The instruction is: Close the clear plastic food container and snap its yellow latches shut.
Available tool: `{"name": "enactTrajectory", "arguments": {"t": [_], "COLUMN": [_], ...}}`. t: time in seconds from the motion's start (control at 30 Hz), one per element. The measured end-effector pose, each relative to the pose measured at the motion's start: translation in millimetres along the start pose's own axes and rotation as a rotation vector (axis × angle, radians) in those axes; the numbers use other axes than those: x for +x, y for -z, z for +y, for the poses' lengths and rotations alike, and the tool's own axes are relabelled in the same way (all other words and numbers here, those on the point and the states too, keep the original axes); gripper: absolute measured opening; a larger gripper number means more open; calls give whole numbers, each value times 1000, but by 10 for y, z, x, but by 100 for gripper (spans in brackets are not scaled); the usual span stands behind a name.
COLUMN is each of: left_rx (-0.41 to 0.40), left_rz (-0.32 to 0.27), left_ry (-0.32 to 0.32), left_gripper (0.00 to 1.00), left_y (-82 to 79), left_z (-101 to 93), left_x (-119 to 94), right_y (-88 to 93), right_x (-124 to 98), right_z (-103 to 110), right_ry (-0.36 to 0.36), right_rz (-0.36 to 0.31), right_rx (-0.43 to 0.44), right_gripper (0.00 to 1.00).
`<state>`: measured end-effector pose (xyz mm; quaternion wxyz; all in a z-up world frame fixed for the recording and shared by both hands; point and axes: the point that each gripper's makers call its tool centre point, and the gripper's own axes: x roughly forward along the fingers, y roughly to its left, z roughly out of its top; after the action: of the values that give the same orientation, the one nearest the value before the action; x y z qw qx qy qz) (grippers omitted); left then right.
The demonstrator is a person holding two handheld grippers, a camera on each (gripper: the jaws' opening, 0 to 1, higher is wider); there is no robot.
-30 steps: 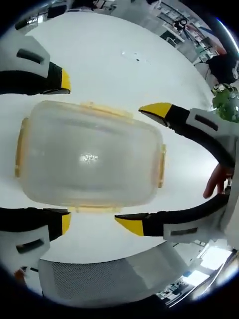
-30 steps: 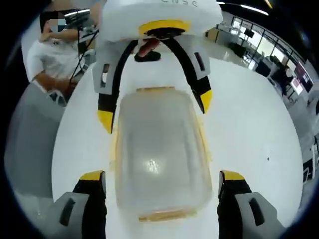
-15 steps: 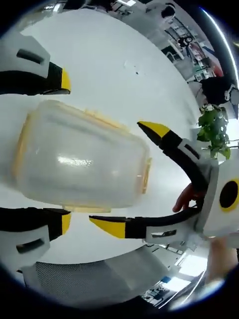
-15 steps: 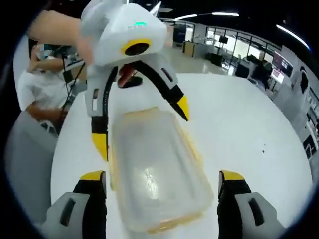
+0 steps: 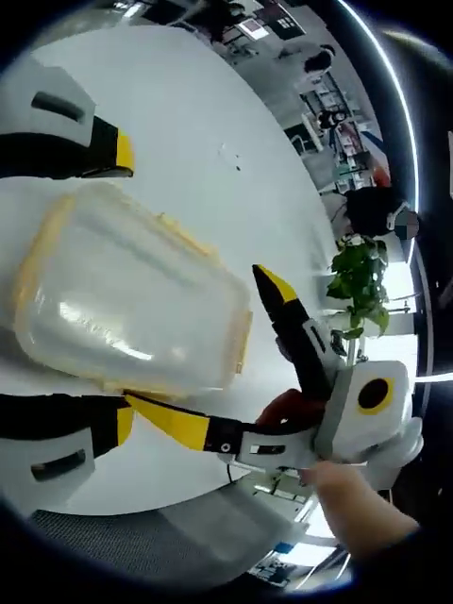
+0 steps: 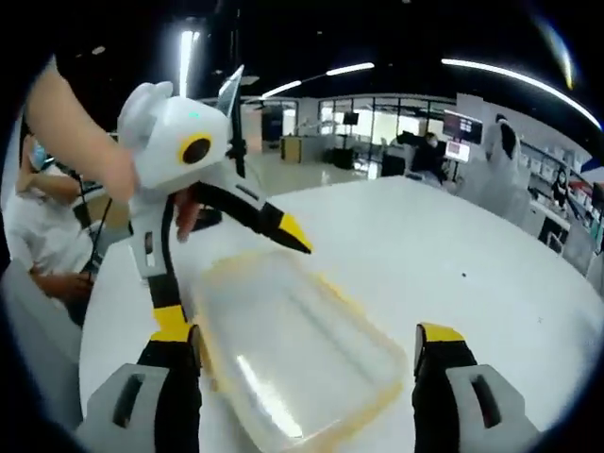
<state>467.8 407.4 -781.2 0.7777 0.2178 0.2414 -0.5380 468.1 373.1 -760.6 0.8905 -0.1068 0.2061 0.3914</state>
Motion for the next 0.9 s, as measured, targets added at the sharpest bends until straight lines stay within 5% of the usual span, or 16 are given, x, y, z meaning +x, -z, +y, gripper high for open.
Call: {"name": "enactTrajectory", "arguments": {"t": [0.17,0.37,0.63,0.9], "left_rx": [-7,-156,-179,-196], "left_rz": [-67,-158,-186,-209], "left_ry": [-29,-77,-110,-144], "left_gripper": [99,96,95,95], "left_y": [-55,-73,-53,-46], "left_z": [25,44,32,46], "left_x": [-5,-50,-66,-114], "right_y": [-33,-97,3,-25], "right_x": [-52,-143,-175,-192], "right_z": [-48,-97,-76,-71], "right_ry": [52,122,159,188], "right_rz": [-47,-139,-168,-191], "right_rx": [17,117,238,241], "right_gripper": [95,93,94,95]}}
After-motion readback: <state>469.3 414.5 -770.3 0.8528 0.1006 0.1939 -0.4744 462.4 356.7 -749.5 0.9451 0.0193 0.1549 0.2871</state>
